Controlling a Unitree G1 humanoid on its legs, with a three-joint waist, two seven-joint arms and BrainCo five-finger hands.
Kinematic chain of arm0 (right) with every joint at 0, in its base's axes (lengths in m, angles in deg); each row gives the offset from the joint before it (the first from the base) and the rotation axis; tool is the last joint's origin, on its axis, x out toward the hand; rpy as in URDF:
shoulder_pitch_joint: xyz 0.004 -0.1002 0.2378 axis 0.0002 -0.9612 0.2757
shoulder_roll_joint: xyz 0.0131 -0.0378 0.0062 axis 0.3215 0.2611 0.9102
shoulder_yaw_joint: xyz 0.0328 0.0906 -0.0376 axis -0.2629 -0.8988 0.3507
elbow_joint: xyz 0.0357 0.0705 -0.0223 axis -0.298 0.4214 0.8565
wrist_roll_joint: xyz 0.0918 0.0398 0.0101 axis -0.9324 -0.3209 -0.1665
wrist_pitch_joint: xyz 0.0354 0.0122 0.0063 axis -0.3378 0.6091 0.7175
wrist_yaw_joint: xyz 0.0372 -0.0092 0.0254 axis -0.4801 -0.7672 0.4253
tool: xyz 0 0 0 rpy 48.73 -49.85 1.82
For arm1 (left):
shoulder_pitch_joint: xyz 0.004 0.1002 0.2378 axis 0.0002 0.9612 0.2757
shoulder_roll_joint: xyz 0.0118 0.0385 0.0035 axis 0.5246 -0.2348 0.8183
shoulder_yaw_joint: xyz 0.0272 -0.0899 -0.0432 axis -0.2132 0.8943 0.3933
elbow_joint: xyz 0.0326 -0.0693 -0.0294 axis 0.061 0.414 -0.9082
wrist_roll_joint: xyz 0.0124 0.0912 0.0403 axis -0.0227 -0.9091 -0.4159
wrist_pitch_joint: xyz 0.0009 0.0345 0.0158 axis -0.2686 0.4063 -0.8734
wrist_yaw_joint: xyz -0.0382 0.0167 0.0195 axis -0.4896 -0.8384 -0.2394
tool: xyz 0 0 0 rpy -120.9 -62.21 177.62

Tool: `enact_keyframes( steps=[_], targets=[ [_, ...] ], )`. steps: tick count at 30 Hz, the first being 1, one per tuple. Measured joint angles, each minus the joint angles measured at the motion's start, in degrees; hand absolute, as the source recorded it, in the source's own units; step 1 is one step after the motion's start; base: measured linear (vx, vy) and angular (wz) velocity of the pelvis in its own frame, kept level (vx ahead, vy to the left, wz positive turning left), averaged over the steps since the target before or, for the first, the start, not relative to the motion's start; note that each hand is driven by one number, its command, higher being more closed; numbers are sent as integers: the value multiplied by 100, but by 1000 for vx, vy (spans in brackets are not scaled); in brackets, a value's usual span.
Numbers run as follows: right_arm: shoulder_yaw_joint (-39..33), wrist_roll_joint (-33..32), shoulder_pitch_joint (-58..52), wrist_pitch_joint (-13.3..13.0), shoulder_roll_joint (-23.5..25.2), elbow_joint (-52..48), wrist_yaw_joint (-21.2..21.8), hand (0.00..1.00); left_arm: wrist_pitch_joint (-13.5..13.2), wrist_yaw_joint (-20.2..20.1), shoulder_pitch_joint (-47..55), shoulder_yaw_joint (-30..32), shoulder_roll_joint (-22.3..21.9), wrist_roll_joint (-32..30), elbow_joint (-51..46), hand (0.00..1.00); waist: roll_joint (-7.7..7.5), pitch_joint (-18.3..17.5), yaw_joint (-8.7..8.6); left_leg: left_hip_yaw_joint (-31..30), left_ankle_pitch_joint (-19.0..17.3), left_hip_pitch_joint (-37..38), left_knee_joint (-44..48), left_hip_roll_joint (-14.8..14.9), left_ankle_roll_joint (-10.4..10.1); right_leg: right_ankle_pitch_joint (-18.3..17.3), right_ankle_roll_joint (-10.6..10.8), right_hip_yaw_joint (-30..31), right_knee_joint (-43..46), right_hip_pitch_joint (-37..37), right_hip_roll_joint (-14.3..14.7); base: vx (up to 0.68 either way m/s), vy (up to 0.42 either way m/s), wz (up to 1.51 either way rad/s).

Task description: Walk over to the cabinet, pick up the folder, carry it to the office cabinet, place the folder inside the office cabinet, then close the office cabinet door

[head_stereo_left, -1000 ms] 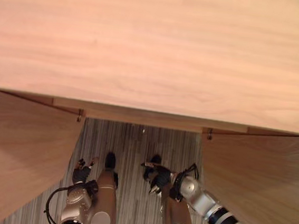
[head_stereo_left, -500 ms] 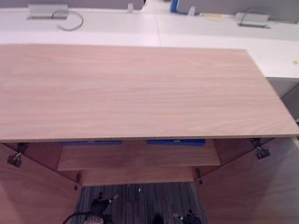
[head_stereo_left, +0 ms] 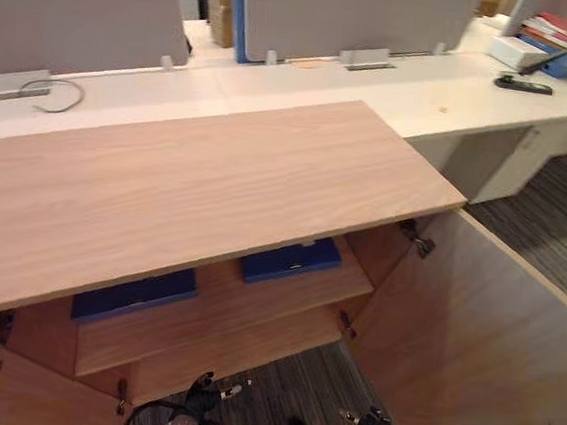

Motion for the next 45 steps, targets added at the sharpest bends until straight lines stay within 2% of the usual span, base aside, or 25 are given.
enact_keyframes(
  steps=[4, 8, 13, 18, 19, 20, 21, 22, 23, 24, 25, 27, 28, 29, 30, 31, 32, 33, 34, 35, 36, 37, 39, 40, 45],
  targets=[
    [9, -62, -265, 51, -38, -113, 5, 0, 2, -54, 29, -5, 11, -38, -7, 0, -13, -54, -39, 223, 89, -9, -109, -156, 142, 119, 114, 195, 64, -181, -133, 3, 89, -23],
    [18, -45, -359, 72, -17, -225, 5, 0, 2, -128, 54, -6, -36, -126, -7, 0, -12, -120, -80, 423, 134, 219, -376, -210, 208, 124, 110, 300, 103, -175, -163, 60, 67, -24],
    [26, -1, -392, 116, 10, -322, 6, 0, 13, -167, 50, 381, -218, 81, 102, 0, -14, -116, -92, 705, 141, 497, -477, -206, 218, 91, 111, 336, 291, -163, -128, 27, 57, -25],
    [38, -104, -396, 115, 47, -354, 10, 0, 18, -168, 43, 638, -242, 115, 94, 0, -149, -29, -82, 1149, 113, 661, -458, -193, 276, -120, 85, 498, 759, -376, -48, -87, 19, -34],
    [25, -112, -398, 116, 51, -396, 10, 0, 17, -168, 37, 668, -249, 120, 93, 0, -150, -15, -78, 1289, 117, 646, -455, -169, 282, -312, -5, 300, 860, -465, -96, -152, -1, -94],
    [10, -145, -400, 114, 46, -475, 9, 0, 7, -167, 22, 743, -260, 139, 67, 0, -80, -4, -59, 1652, 130, 606, -442, -68, 295, -541, -230, -819, 1393, -819, -414, -93, 1, -85],
    [8, -163, -399, 114, 41, -494, 9, 0, 7, -167, 21, 757, -258, 148, 64, 0, -75, 7, -56, 1717, 131, 609, -431, -32, 293, -571, -275, -1007, 1532, -870, -497, -48, -22, -100],
    [-1, -215, -411, 105, 45, -579, 7, 0, 14, -166, 20, 788, -255, 186, 62, 0, -94, 26, -73, 1902, 135, 634, -389, 87, 283, -679, -403, -1668, 2164, -962, -761, 55, -79, -63],
    [-64, -202, -454, 102, 72, -596, 8, 0, 23, -166, 41, 790, -248, 232, 67, 0, -119, 29, -73, 2007, 143, 687, -346, 196, 263, -947, -377, -2093, 2644, -905, -1030, 77, -117, -62],
    [-170, -203, -479, 104, 118, -593, 6, 0, 32, -167, 40, 785, -249, 246, 69, 0, -164, 16, -74, 2055, 142, 700, -263, 264, 258, -1082, -353, -2239, 2855, -874, -1216, 118, -180, -38],
    [-241, -201, -481, 105, 163, -593, 8, 0, 36, -168, 19, 785, -240, 260, 72, 0, -261, 30, -79, 2082, 147, 712, -187, 272, 255, -1126, -302, -2276, 2949, -908, -1271, 93, -193, -36],
    [-333, -189, -478, 109, 184, -566, 10, 0, 47, -178, -78, 795, -225, 328, 103, 0, -328, 82, -64, 2093, 207, 767, -301, 236, 355, -1110, -438, -2469, 2764, -794, -1054, 25, -160, -54],
    [-381, -165, -431, 123, 199, -466, 12, 0, 54, -186, -70, 769, -192, 352, 156, 0, -346, 50, -28, 1746, 176, 725, -602, -63, 379, -927, -438, -2289, 2007, -649, -839, -77, -54, -72],
    [-439, -136, -312, 139, 175, -352, 13, 0, 55, -194, -77, 733, -191, 352, 232, 0, -194, -8, 24, 1583, 285, 641, -830, -141, 475, -785, -448, -2266, 1563, -573, -660, -131, -14, -103],
    [-672, -38, -133, 215, 88, -221, 14, 0, 42, -217, -100, 668, -209, 351, 259, 0, -174, 44, 18, 1797, 619, 636, -1107, -141, 385, -1380, -625, -2835, 2758, -882, -1049, -110, -1, -69],
    [-777, -50, -131, 223, 75, -140, 32, 0, 76, -223, -124, 535, -134, 351, 283, 0, -240, 68, -77, 1841, 684, 690, -1162, -209, 338, -1879, -566, -3309, 4025, -940, -1744, -65, -11, -51],
    [-773, -13, -123, 224, 76, -78, 38, 0, 81, -225, -123, 460, -77, 357, 287, 0, -261, 43, -94, 1881, 701, 740, -1173, -207, 310, -1967, -458, -3446, 4186, -848, -1956, 55, -67, -40],
    [-688, 37, -124, 253, 102, -5, 56, 0, 84, -232, -98, 436, 25, 354, 289, 0, -398, -34, -31, 2043, 729, 849, -1205, -219, 233, -1851, -31, -3477, 3788, -586, -2101, 124, -174, -89],
    [-529, 38, -70, 260, 131, 40, 92, 0, 99, -234, -117, 444, 145, 352, 345, 0, -422, -64, 24, 2258, 772, 847, -1227, -157, 152, -1954, 125, -3407, 3107, -455, -1729, 130, -224, -107],
    [-488, 53, -20, 256, 132, 51, 106, 0, 101, -232, -122, 443, 139, 351, 358, 0, -337, -43, 39, 2338, 783, 838, -1202, -44, 142, -1861, 70, -3338, 2780, -360, -1489, 91, -321, -102],
    [-422, 46, 45, 245, 92, 123, 124, 0, 105, -222, -129, 439, 172, 359, 388, 0, -253, 8, 1, 2378, 792, 744, -864, 164, 150, -1592, -74, -3254, 2259, -140, -1165, 31, -324, -74],
    [-422, 36, 23, 259, 95, 220, 134, 0, 95, -212, -112, 421, 212, 378, 373, 0, -390, 49, 0, 2275, 691, 689, -755, 195, 74, -1427, -151, -3168, 1858, 92, -1033, -18, -296, -59],
    [-439, 7, -68, 255, 65, 341, 132, 0, 88, -210, -85, 419, 192, 500, 371, 0, -363, -2, -15, 2011, 733, 664, -1174, 126, 10, -1231, -173, -3080, 1401, 321, -842, -122, -135, -47],
    [-436, 8, -82, 244, 37, 336, 136, 0, 86, -210, -82, 424, 173, 540, 371, 0, -292, 0, -30, 1910, 1019, 546, -1279, 158, 69, -1157, -156, -2999, 1245, 393, -686, -135, -48, -50],
    [-414, -243, -133, 205, 63, 274, 142, 0, 79, -212, -48, 468, 207, 624, 300, 0, -355, -78, -48, 1900, 1114, 538, -1368, 116, 61, -923, -30, -2907, 843, 470, -636, -38, 33, -10]
  ],
)
